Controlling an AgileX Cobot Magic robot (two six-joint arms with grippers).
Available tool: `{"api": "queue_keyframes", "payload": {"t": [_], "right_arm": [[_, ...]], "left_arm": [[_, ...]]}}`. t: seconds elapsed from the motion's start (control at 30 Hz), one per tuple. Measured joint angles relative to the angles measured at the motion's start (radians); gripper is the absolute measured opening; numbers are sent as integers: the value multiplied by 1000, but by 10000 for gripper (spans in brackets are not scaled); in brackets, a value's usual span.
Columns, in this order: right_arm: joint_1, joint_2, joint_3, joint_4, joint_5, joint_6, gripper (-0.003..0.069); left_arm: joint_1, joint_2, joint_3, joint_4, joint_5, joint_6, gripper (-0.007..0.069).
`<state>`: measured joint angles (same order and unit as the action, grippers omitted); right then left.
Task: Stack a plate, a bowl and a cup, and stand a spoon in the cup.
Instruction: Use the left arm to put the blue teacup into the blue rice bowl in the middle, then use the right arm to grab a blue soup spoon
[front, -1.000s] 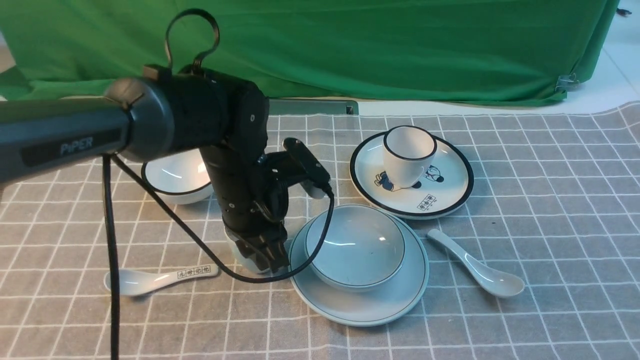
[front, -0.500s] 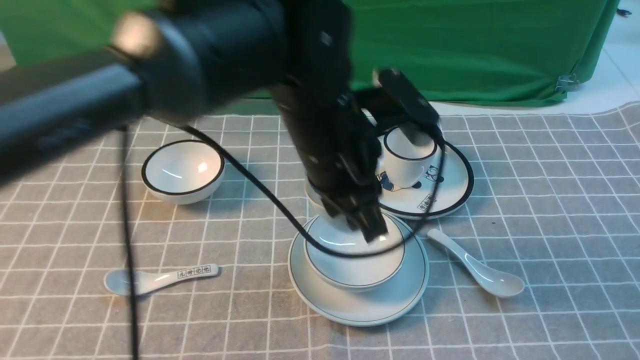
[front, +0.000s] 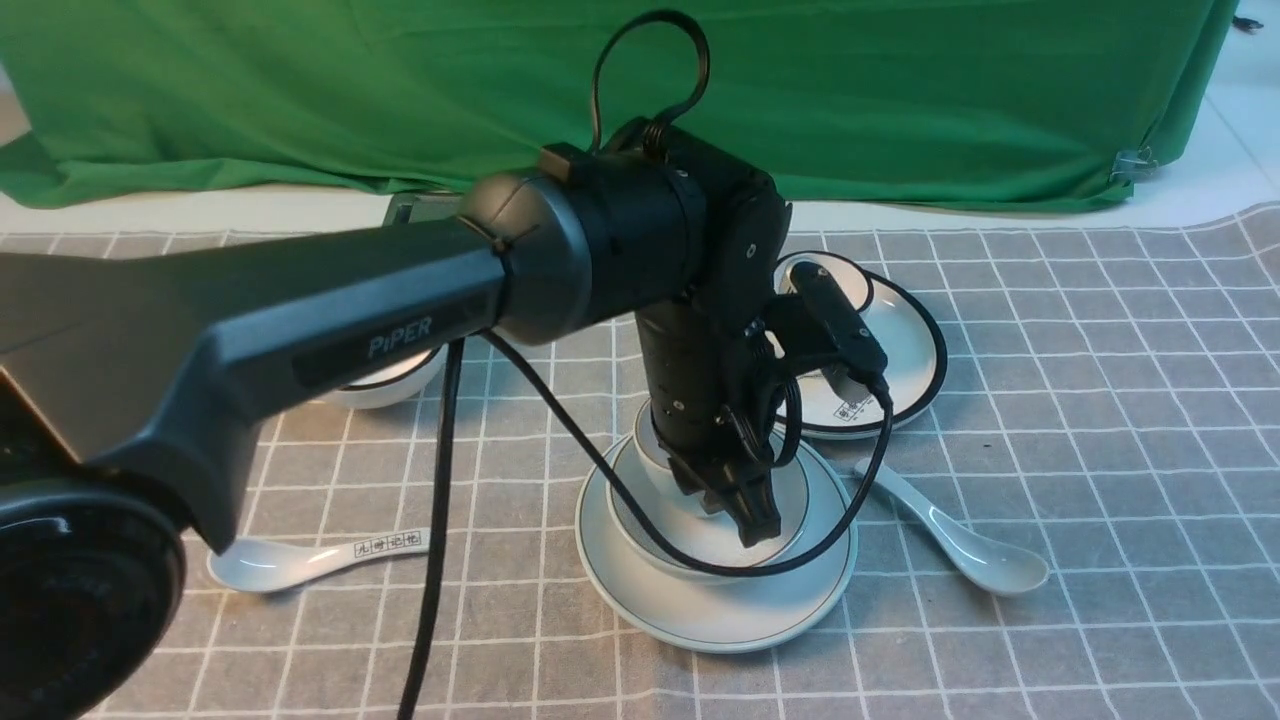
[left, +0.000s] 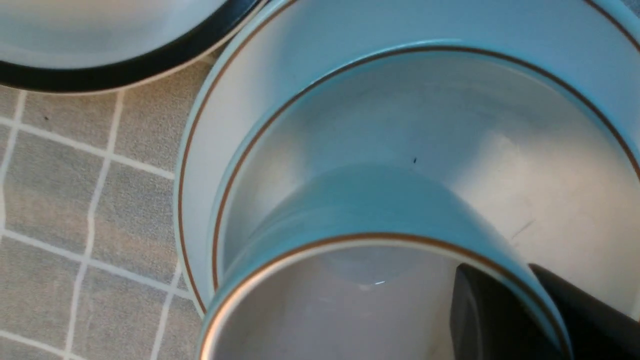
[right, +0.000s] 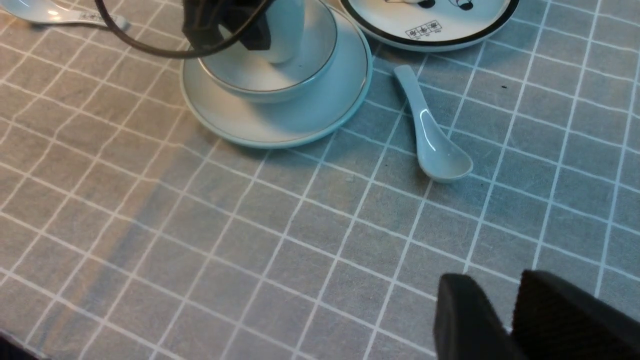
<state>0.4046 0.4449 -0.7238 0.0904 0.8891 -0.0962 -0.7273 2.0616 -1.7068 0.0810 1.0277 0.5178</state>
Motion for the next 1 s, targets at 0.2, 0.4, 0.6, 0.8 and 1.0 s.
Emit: {"api": "queue_keyframes", "payload": {"t": [0.2,0.4,0.6,0.8,1.0], "right_arm": [[0,0,0,1,0,0,196],[0,0,0,7,0,11,221],[0,47,-20,8,5,36,358],[0,276,-81,8,39,-1,414],[0,623,-160,7,-11,-115,416]], "left_arm": [[0,11,-1,-3,-5,7,31],[0,12,-2,-27,-7,75,106],[0,8,-3,-21,-7,82,300],[0,-67,-19,-34,32,24,482],[-11,-280,-41,-59,118,-89,454]]}}
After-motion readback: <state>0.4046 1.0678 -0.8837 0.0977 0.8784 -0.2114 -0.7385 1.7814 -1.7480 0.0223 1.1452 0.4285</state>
